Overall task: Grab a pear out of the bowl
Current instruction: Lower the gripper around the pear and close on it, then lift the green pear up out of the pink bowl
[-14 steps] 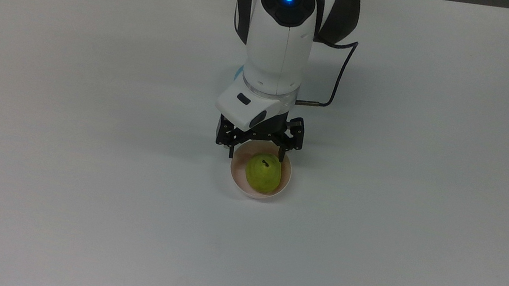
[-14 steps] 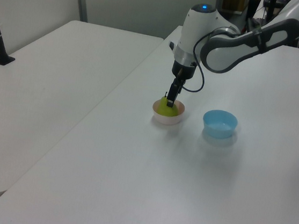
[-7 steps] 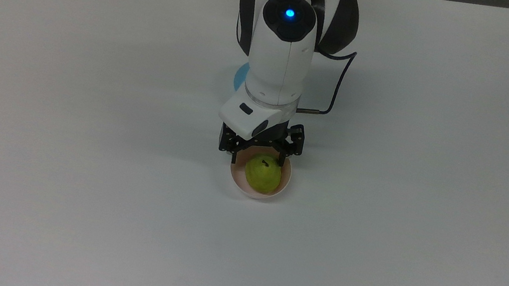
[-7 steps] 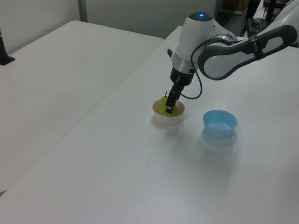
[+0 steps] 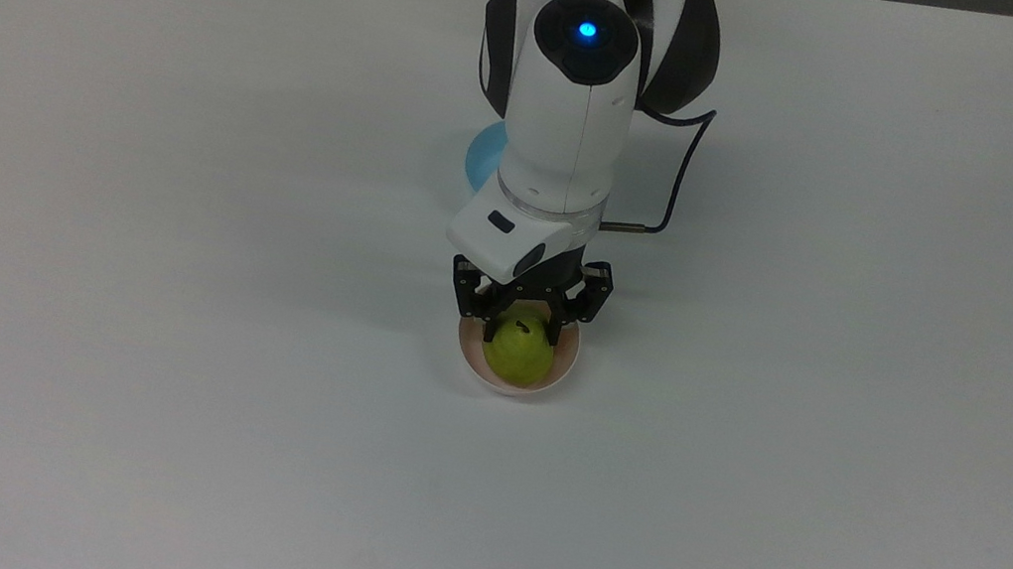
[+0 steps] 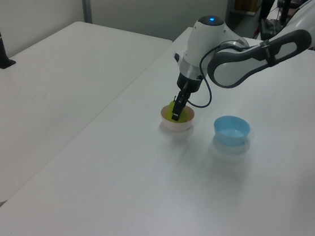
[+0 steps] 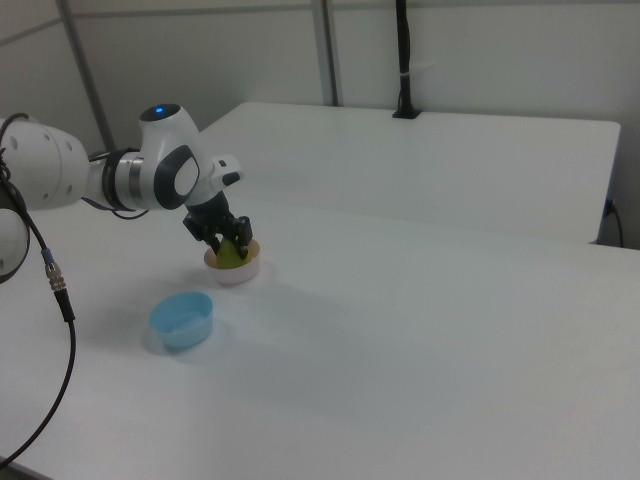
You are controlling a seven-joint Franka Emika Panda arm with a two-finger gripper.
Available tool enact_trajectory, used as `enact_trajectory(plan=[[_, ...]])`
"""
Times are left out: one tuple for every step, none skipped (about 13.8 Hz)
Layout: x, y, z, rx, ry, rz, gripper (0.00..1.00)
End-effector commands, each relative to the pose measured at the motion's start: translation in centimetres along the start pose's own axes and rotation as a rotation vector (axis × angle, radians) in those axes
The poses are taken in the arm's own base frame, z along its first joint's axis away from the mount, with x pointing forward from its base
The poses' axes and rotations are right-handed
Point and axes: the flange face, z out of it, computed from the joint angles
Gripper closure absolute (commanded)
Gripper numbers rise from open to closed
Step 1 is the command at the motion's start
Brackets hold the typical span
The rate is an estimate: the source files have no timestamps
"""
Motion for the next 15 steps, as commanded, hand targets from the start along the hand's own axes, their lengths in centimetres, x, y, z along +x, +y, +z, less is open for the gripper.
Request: enact_trajectory(plan=[[0.1, -0.4, -0.2, -0.001, 0.017, -0.003, 0.58], [0.1, -0.4, -0.1, -0.001, 0.014, -0.005, 0.63], [0.2, -0.3, -0.9, -0.001, 0.016, -0.002, 0.63], [0.2, -0.3, -1.3, -0.001, 0.013, 0.0, 0.63], [0.2, -0.2, -2.4, -0.001, 0.002, 0.001, 0.63], [0.1, -0.1, -3.3, 0.0, -0.009, 0.003, 0.63], [0.1, 0.0, -4.4, 0.0, -0.017, 0.006, 0.63], [0.0, 0.2, -5.4, -0.001, -0.026, 0.007, 0.63], [-0.2, 0.5, -6.7, -0.001, -0.04, 0.012, 0.63], [-0.1, 1.2, -7.5, -0.003, -0.038, 0.021, 0.63], [0.0, 1.9, -8.0, -0.009, -0.029, 0.03, 0.63], [0.0, 3.0, -8.3, -0.013, -0.025, 0.038, 0.63], [0.0, 5.0, -8.1, -0.022, -0.024, 0.058, 0.63], [0.0, 6.9, -7.9, -0.03, -0.021, 0.075, 0.63], [0.0, 8.3, -7.8, -0.036, -0.02, 0.074, 0.63]])
